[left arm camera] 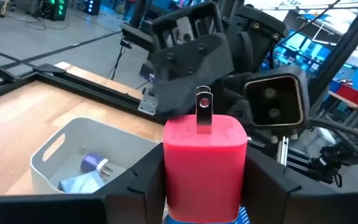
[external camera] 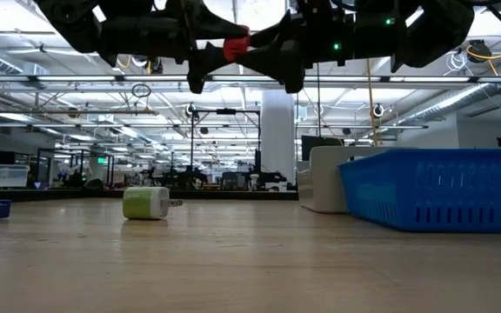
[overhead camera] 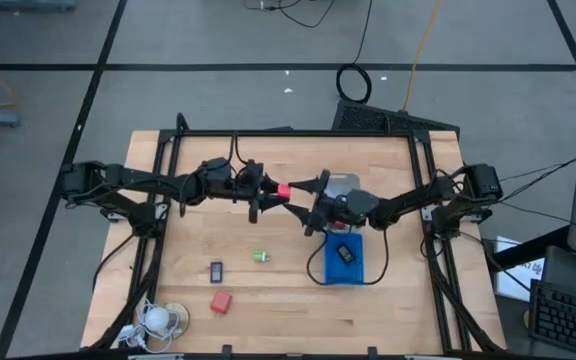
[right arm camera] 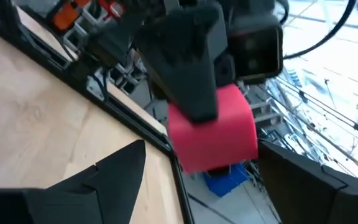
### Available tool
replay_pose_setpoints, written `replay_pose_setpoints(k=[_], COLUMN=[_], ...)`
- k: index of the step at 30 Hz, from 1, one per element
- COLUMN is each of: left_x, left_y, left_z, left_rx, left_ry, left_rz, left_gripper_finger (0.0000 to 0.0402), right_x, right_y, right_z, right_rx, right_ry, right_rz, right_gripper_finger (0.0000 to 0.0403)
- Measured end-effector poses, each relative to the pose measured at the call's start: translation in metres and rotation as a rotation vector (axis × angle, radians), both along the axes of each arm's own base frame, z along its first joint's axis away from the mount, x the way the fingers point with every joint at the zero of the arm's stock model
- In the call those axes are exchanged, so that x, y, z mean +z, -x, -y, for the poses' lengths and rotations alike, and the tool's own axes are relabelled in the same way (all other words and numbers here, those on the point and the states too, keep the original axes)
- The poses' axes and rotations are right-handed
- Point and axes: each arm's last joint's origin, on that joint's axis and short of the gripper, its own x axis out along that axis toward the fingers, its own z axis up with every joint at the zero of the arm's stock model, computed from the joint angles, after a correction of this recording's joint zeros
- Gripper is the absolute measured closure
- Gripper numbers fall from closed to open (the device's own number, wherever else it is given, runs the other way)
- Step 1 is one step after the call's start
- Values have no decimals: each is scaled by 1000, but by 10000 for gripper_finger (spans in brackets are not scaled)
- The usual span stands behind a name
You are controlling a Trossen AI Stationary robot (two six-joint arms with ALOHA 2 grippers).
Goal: Pick & Place Office items
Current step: Put the pink charger adapter into the gray bin
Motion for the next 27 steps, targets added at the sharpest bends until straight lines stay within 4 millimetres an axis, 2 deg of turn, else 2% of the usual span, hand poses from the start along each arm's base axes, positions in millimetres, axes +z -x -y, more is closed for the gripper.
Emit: replay_pose_setpoints(k=[4,9,14,21,27], left_x=[0,0,0,0,0], left_y=[0,0,0,-1,0], left_z=[0,0,2,6,6], left_rx=[5,7,-15,-26,-41], left_ry=[-2,-2,1,1,2], left_rz=[-5,-2,-5,-3,0], left_gripper_finger=[220,250,250,211,244], right_x=[5,4,2,2,2], right_y=[1,1,1,1,1], right_z=[-6,-9,-9,-9,-9], right_rx=[17,27,26,28,29], right_ry=[1,4,6,6,6], right_rz=[47,45,24,23,23], right_gripper_finger=[123,132,133,133,158])
